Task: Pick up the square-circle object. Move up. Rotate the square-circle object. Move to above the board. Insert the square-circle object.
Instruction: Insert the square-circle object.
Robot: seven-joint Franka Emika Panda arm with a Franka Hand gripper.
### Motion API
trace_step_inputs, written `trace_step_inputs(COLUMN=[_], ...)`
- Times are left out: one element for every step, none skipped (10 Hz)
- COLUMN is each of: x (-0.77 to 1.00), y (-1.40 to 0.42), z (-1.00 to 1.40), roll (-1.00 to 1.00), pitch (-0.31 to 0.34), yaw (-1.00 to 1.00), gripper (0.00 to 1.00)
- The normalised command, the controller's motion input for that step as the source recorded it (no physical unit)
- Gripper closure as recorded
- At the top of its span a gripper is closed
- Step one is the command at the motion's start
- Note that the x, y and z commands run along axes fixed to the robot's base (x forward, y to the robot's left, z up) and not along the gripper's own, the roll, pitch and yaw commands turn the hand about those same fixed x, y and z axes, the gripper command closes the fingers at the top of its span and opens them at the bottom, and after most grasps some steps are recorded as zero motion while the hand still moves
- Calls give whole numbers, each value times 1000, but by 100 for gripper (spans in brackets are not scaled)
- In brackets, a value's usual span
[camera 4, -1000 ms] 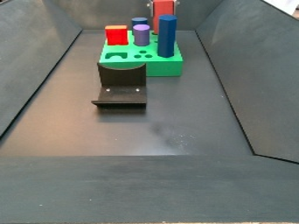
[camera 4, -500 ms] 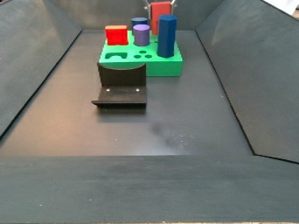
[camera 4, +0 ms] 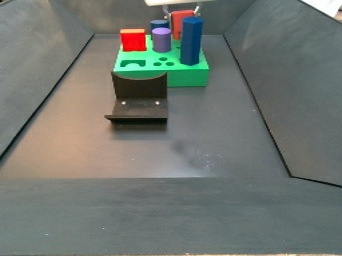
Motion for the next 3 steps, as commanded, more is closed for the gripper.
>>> trace_step_inputs(x=[6,0,0], y=[0,-17,0], z=[0,0,0], roll=[-60,30,0], pitch=[-29,0,0], yaw=[0,0,0], gripper=[100,100,100])
